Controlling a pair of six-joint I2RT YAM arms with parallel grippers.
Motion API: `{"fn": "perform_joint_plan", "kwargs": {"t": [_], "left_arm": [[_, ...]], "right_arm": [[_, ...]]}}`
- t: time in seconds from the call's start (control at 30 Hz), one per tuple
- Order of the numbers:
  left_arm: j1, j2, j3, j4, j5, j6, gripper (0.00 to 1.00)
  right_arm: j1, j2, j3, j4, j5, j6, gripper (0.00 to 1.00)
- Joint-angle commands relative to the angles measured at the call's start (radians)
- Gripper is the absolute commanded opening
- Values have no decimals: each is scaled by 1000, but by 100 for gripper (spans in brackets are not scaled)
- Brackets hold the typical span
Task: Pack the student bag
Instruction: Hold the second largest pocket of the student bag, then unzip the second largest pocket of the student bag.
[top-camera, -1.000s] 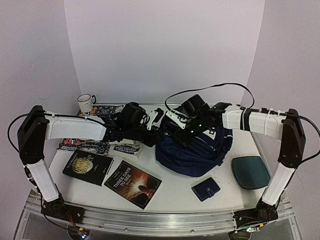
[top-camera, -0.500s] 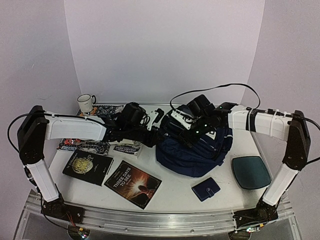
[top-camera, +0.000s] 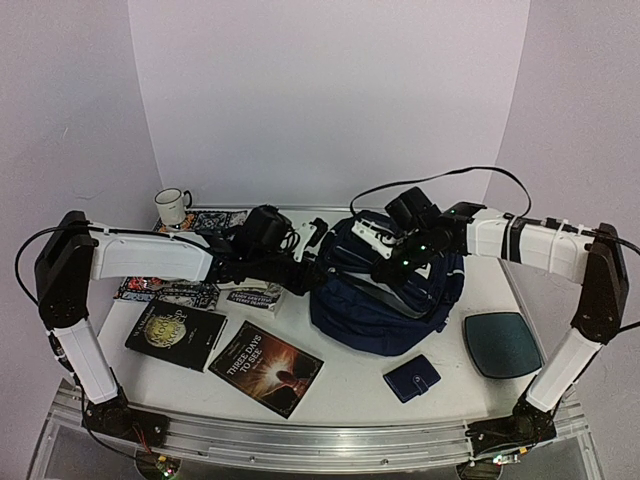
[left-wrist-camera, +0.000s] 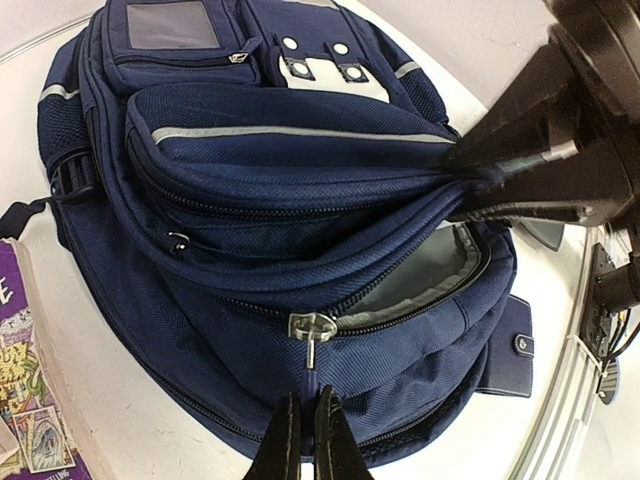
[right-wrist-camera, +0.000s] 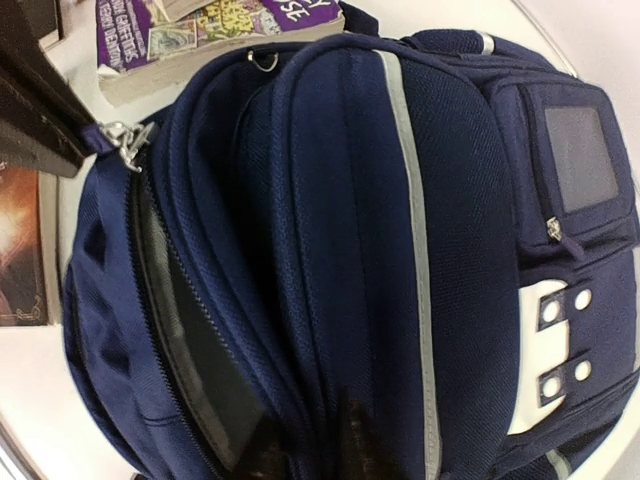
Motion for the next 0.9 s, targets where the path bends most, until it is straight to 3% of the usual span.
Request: {"fn": "perform_joint_plan", "kwargs": {"t": [0.0,0.47,0.87], "left_arm": [[13,-62,45,22,-30,6,0],[167,56,44,-26,-120,0,0],[208,296,214,-33,-181,60,0]], "right_arm": [[-22,-4,-7,-48,21,-4,1],[-73,-233,-34,-54,-102,-63,0],[-95,-265,41,61,-55,-6,0]]}}
